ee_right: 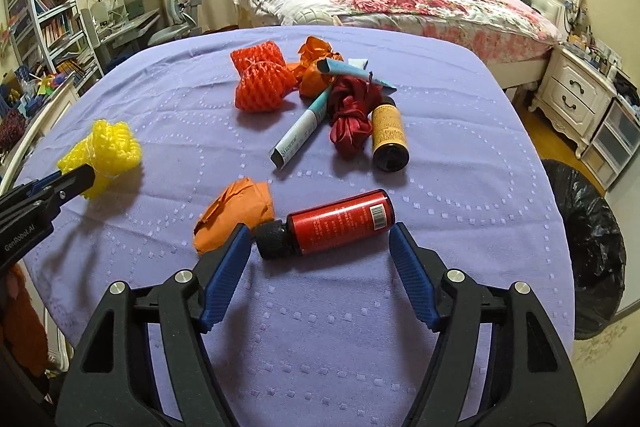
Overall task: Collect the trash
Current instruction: 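Grasp the red spray can with the right tool while the left tool holds the yellow net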
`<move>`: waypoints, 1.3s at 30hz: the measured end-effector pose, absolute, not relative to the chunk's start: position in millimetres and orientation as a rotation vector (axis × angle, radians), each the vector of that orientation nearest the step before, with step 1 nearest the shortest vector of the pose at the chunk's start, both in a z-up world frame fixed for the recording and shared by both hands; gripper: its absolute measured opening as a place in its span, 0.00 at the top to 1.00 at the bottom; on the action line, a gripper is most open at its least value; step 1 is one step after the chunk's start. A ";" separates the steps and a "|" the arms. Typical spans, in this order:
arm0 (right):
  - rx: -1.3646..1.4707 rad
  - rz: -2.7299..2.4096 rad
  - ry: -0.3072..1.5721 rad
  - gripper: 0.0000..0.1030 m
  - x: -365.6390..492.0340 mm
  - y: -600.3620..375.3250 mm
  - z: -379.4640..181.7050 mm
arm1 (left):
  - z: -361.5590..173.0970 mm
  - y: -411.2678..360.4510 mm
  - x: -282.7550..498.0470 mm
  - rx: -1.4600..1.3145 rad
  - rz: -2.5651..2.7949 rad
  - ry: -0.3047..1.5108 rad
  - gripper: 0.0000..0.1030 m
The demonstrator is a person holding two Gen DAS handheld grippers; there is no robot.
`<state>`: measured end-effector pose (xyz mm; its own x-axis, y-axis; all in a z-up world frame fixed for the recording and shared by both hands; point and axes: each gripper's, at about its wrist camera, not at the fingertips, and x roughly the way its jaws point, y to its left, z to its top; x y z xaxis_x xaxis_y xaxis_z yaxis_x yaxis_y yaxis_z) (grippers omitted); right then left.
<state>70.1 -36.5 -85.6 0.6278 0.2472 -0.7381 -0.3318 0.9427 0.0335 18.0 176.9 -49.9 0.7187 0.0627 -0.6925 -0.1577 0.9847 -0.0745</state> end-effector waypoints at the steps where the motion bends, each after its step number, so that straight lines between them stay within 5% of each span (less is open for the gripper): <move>1: -0.112 0.331 0.829 0.32 70.0 -36.5 -85.9 | -50.8 177.7 17.9 -0.133 0.121 0.759 0.66; 13: -0.130 0.331 0.846 0.64 69.4 -36.8 -91.1 | -51.9 173.5 16.3 -0.133 0.102 0.759 0.66; 19: -0.120 0.318 0.851 0.65 67.9 -43.4 -91.8 | -51.0 171.3 15.2 -0.130 0.102 0.761 0.66; 24: -0.084 0.281 0.858 0.48 68.0 -62.9 -90.8 | -50.1 172.2 15.2 -0.132 0.106 0.756 0.66; 39: 0.067 0.289 0.864 0.46 78.7 -74.3 -77.5 | -57.5 177.3 23.5 -0.130 0.123 0.771 0.66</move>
